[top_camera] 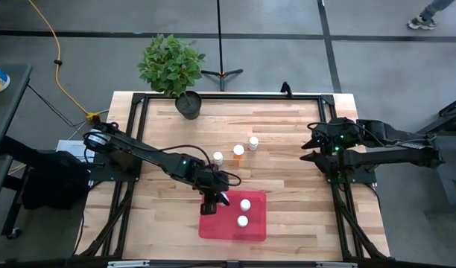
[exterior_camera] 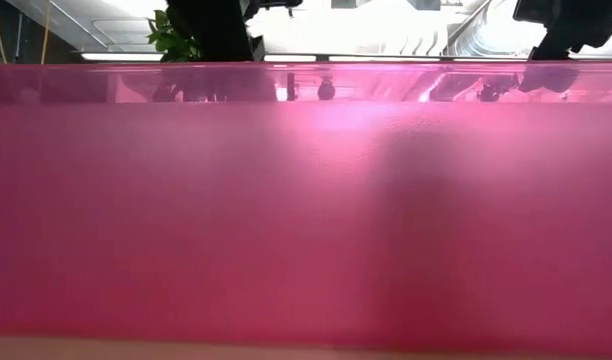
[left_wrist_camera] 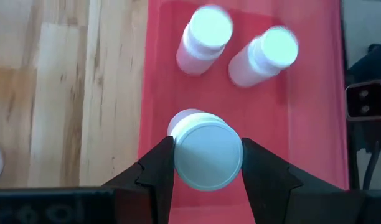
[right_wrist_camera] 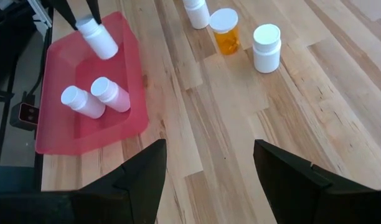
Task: Pick and place pill bottles into a basket
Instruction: Put the white pill bottle into the red bin
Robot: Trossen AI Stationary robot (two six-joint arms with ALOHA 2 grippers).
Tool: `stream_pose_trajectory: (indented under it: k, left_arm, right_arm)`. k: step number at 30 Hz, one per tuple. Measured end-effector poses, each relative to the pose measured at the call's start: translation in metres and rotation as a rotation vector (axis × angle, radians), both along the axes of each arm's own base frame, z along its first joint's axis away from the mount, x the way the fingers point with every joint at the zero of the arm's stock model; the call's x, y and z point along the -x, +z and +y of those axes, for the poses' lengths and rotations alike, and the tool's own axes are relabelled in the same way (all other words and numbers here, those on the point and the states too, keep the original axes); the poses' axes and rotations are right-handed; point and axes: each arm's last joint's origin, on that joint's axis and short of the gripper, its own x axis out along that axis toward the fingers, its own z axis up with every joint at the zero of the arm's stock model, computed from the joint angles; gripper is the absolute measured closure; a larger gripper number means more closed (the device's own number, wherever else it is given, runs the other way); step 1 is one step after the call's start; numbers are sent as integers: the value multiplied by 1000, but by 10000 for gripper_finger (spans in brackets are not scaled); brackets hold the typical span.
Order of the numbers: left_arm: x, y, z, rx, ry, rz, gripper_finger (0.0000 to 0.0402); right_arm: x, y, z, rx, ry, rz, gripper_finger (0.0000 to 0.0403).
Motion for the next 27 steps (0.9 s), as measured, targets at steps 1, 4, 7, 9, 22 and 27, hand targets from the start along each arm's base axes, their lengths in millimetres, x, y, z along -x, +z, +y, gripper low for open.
stream_pose_trajectory:
  k: [1, 4, 7, 9, 22, 27]
  left_arm:
    - [-1, -1, -1, 3, -4, -3, 213]
    - [-2, -8, -1, -2, -21, 36, 213]
    - [-2, -11, -1, -6, -28, 42, 213]
    - [-3, -10, -1, -5, -29, 40, 213]
    - [-5, -15, -2, -29, -76, 35, 213]
    - [-7, -11, -3, -59, -102, 71, 213]
  right_arm:
    - [0, 0, 0, 0, 0, 0, 171]
    - [0, 0, 0, 0, 0, 0, 171]
    - [0, 0, 0, 0, 0, 1, 171]
    - [0, 0, 0, 0, 0, 3, 171]
    - [0, 0, 0, 2, -3, 4, 171]
    - [0, 0, 0, 3, -3, 4, 171]
